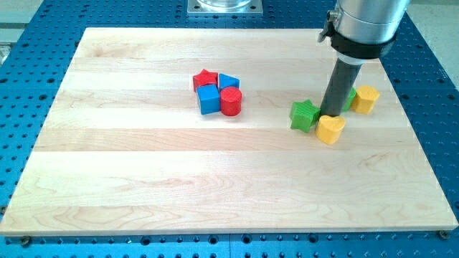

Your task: Push the yellow heart below the green star

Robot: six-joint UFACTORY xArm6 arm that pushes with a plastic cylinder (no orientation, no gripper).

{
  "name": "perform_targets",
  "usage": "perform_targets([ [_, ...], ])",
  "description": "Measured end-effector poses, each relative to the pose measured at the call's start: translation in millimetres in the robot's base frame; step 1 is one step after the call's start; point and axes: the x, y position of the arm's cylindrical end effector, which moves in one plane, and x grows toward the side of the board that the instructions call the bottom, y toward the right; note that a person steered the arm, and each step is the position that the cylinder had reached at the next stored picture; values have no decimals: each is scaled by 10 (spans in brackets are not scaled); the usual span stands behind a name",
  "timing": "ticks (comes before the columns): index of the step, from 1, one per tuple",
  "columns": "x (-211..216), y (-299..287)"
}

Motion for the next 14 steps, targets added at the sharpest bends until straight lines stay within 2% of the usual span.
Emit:
perform_targets([
  [2, 85, 363],
  [3, 385, 341],
  [4, 484, 46],
  [5, 454, 174],
  [6, 164, 295],
  [7, 81, -85],
  [8, 429, -494],
  [9, 473, -566],
  [10, 279, -460],
  [11, 433, -320],
  [12, 876, -339],
  [13, 1009, -431],
  [14, 703, -437],
])
